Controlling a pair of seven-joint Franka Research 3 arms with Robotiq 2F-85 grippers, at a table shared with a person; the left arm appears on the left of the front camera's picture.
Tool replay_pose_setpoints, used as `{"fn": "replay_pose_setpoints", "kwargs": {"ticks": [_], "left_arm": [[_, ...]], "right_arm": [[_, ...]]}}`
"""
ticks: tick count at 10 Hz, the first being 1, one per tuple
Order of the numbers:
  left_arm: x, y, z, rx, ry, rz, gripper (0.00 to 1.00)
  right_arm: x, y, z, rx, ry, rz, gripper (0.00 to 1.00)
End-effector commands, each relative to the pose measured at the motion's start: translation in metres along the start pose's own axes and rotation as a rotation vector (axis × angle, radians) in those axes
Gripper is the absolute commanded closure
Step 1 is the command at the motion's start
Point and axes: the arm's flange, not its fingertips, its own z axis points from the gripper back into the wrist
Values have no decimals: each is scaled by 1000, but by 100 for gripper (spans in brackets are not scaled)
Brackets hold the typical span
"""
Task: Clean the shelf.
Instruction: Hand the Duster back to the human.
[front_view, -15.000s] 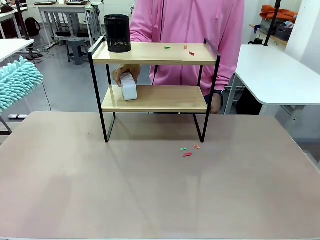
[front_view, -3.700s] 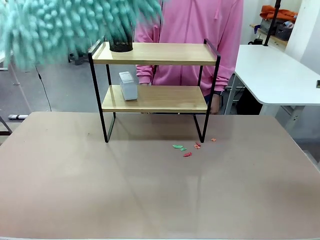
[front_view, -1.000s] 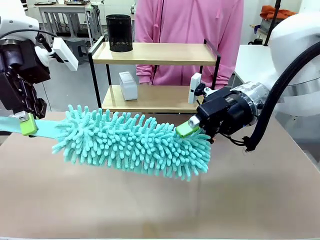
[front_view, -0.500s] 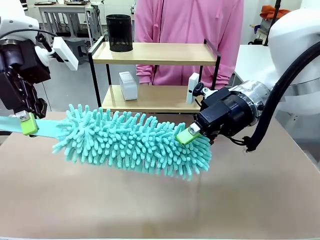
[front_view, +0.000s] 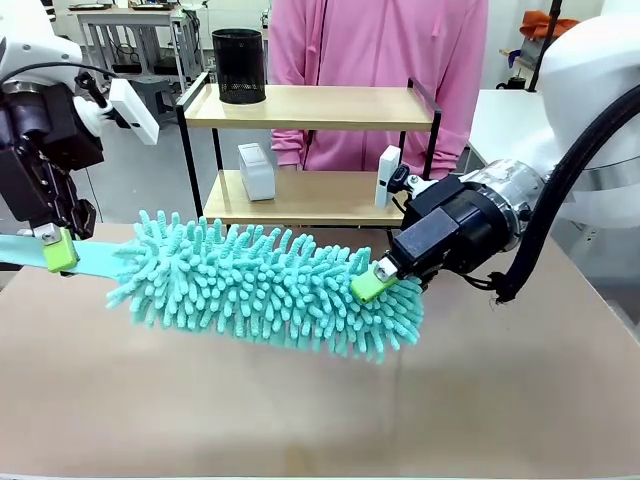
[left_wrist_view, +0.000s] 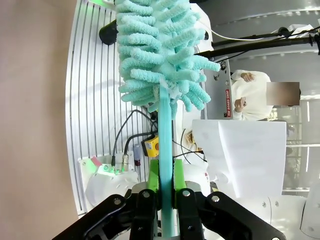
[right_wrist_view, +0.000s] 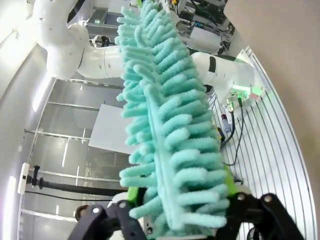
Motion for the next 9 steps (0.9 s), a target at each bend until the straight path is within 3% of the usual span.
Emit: {"fn": "replay_pose_setpoints", "kwargs": {"ticks": [1,2,8,9], "left_arm": [[2,-5,0,-20,-10,1,88],[2,-5,0,-21,-11,-1,88],[3,-4,-1,-27,-2,-1,88],[4,-3,-1,-26,-2,8,62]], "right_arm": [[-3,-3,-1,-12,-14,39,62],[-2,-3,-1,-15,-15,38,100],[-3,-5,0,4,-3,36,100],[-4,-5,0,7,1,36,100]]}}
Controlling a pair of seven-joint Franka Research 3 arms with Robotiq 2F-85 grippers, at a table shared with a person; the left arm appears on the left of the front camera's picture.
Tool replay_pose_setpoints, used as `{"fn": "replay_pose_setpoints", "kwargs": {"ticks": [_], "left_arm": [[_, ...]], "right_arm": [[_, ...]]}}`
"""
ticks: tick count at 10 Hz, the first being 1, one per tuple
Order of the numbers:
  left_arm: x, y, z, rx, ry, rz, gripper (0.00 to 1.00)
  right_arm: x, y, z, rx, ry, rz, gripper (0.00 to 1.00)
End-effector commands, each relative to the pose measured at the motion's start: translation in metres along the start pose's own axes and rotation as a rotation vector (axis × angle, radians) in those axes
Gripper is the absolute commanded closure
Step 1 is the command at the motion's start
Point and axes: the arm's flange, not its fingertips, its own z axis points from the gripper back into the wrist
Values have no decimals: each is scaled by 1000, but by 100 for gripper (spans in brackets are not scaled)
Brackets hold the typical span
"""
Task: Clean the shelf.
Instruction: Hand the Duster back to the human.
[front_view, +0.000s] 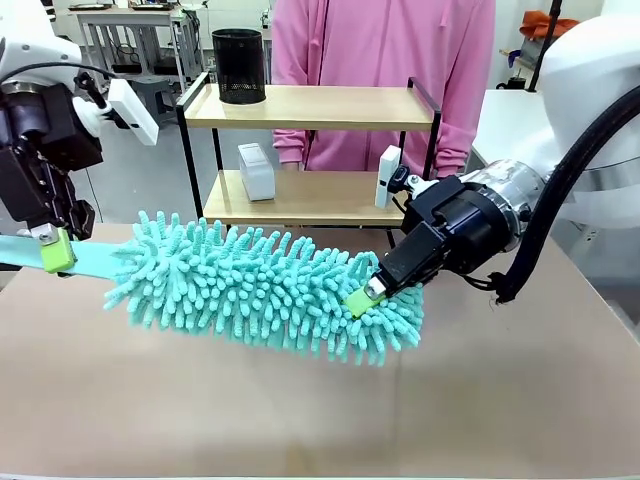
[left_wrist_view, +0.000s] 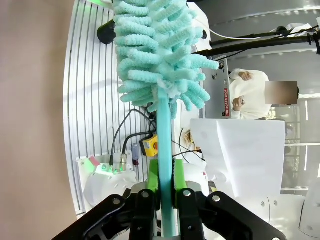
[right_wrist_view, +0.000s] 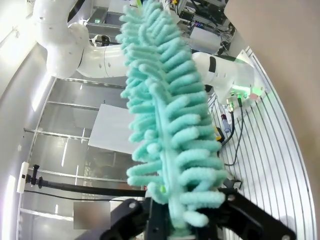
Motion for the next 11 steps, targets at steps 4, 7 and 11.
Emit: {"fn": "replay_pose_setpoints", "kwargs": {"ticks": [4,7,11], "left_arm": [[-1,-4,5,-4,-20,13,0],[-39,8,31,2,-164,94,0],[-149,40,79,72,-1013,357,0]], "right_arm": [[-4,-5,2,13,6,30,100],[-8,-6,14,5,-15,20,100],[-45,19,91,10,-161,57,100]]}}
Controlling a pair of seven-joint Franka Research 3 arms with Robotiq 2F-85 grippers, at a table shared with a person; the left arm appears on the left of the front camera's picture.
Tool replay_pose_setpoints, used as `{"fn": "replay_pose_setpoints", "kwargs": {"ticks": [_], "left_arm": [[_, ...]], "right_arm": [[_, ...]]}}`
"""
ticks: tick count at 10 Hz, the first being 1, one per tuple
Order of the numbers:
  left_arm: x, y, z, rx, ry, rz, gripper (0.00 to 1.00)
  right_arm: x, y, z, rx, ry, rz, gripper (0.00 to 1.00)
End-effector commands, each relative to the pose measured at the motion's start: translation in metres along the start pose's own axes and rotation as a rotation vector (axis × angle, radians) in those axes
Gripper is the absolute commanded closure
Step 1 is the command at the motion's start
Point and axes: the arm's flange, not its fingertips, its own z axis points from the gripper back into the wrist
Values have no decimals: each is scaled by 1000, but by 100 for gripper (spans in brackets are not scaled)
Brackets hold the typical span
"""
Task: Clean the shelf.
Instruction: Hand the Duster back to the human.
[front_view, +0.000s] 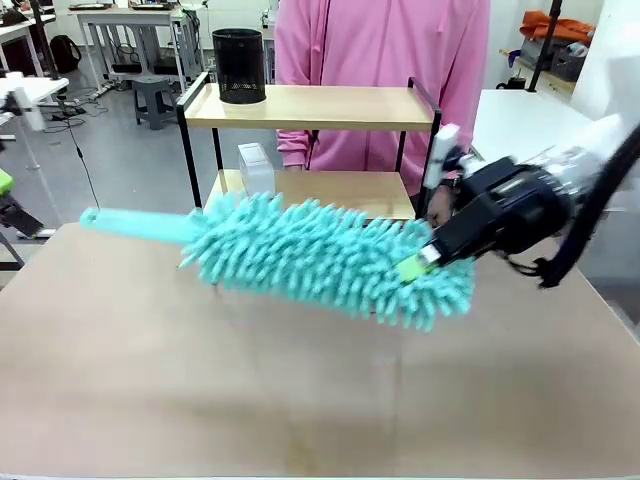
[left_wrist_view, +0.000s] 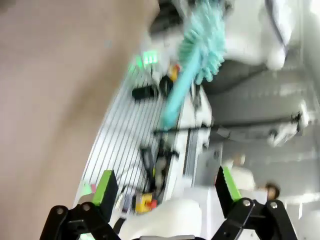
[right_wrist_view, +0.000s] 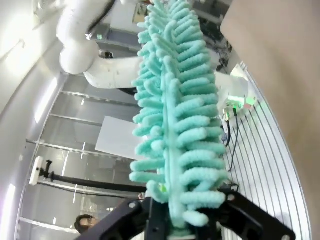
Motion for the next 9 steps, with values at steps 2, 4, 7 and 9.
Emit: {"fn": "replay_pose_setpoints", "kwargs": {"ticks": [2,4,7,9], "left_arm": [[-19,30,17,-57,-853,136,0],[-14,47,8,-96,-969,164,0],[-33,58,39,-84,-657,200,0],[-33,58,39,-84,-657,200,0]], "right_arm": [[-54,33,73,9,-210,124,100],[-89,57,108,72,-356,257,100],[-143,47,170,-52,-1054,97,100],[-174,26,183,-104,-1294,-203,100]]}}
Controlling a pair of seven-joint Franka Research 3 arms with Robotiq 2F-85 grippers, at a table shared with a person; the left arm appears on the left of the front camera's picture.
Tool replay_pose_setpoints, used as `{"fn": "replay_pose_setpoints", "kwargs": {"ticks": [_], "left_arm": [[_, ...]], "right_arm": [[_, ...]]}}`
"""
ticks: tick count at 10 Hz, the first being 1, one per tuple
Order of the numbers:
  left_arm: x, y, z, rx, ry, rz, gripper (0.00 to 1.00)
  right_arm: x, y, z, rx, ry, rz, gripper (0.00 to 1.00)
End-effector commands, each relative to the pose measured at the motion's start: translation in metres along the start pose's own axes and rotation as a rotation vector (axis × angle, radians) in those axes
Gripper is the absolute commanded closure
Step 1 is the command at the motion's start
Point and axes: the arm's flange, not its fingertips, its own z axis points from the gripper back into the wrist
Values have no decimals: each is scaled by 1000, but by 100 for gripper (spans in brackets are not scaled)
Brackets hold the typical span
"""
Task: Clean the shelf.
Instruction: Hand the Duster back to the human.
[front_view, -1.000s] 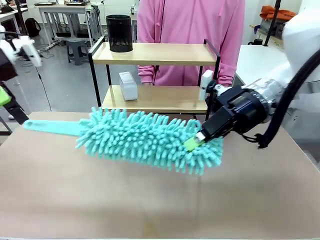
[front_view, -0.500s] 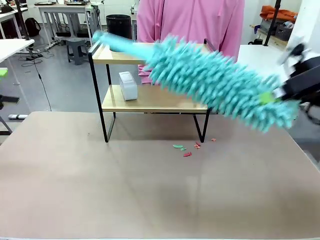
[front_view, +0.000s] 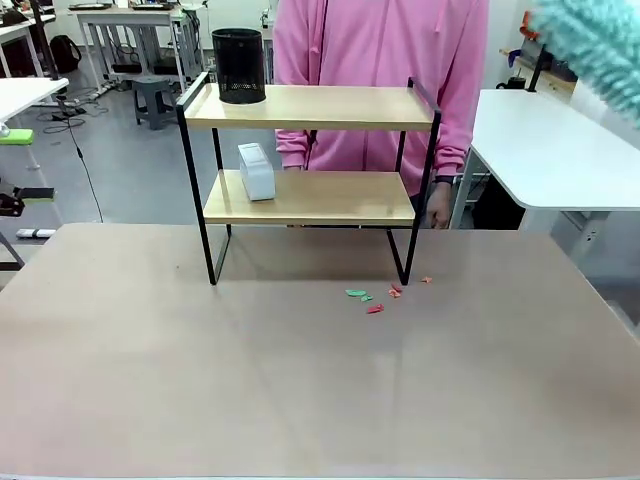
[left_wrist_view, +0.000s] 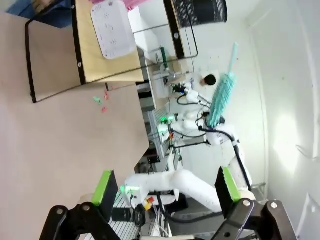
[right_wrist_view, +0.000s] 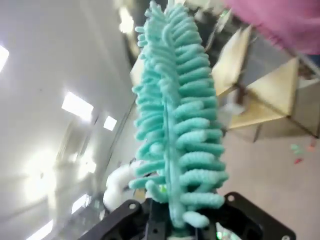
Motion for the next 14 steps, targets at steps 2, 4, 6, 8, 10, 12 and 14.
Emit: {"fn": "replay_pose_setpoints", "kwargs": {"ticks": [2,4,6,8,10,12,14], "left_arm": [[1,0,6,-5,22,-20,0],[1,0,6,-5,22,-20,0],[1,0,6,-5,22,-20,0],[1,0,6,-5,22,-20,0],[1,0,6,-5,22,-20,0],[1,0,6,-5,22,-20,0],[1,0,6,-5,22,-20,0]], "right_arm": [[-96,-46,-20,-167,-256,-448,100],[-90,-67,-29,-283,-222,-616,100],[13,-65,24,-252,-203,-517,100],[13,-65,24,-252,-203,-517,100],[13,-65,24,-252,-203,-517,100],[13,-65,24,-252,-203,-517,100],[13,-65,24,-252,-203,-517,100]]}}
